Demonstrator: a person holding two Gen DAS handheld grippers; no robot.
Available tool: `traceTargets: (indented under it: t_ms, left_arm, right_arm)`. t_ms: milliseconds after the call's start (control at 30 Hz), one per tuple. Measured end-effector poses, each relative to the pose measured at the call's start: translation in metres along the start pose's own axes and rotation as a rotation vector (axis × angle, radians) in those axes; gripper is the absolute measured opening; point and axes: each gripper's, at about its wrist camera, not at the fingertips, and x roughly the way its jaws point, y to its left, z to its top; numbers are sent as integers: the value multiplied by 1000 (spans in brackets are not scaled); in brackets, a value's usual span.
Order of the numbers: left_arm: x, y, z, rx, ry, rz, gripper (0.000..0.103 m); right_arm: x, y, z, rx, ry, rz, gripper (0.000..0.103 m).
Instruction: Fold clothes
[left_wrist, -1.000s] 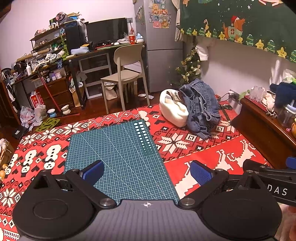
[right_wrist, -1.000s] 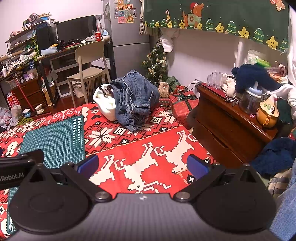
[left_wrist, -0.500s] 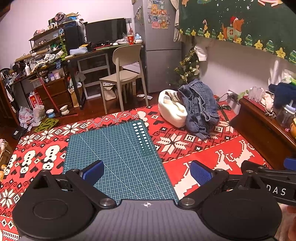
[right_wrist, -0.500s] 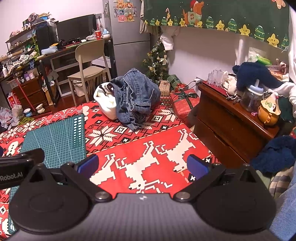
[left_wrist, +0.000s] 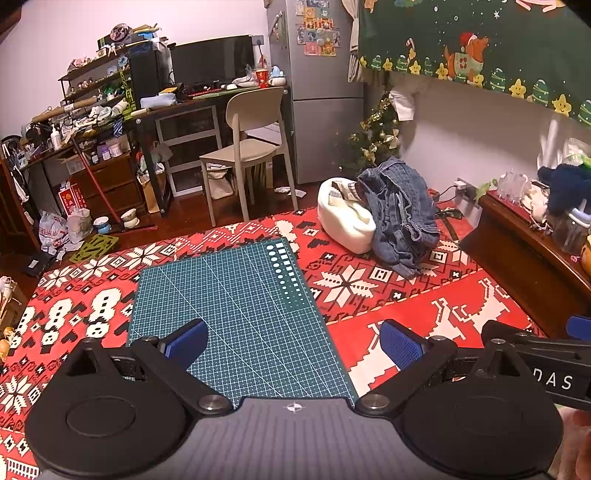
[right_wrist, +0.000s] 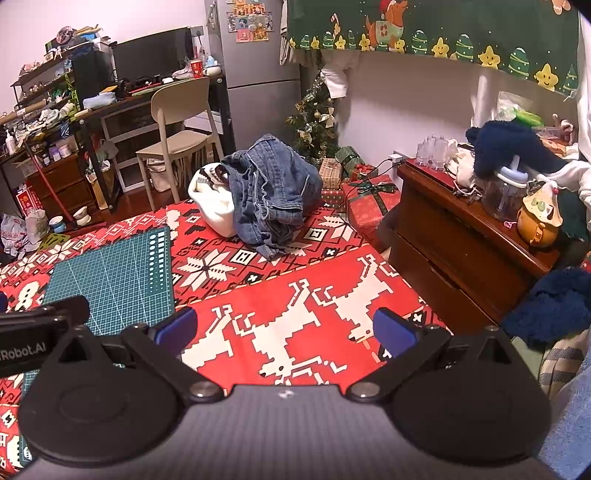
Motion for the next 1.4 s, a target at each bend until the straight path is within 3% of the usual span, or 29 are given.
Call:
traceTargets:
  t_ms: [967, 1200, 1400]
  left_arm:
    - [13, 2, -1, -23, 6, -34, 100]
    - [20, 5, 1, -28, -1, -38, 94]
    - [35, 20, 16, -95, 14, -85, 94]
  right_arm:
    - [-1, -1, 1, 8, 2, 12, 102]
    - [2, 10, 8, -24, 31, -6, 102]
    - [18, 12, 23, 31, 44, 4, 102]
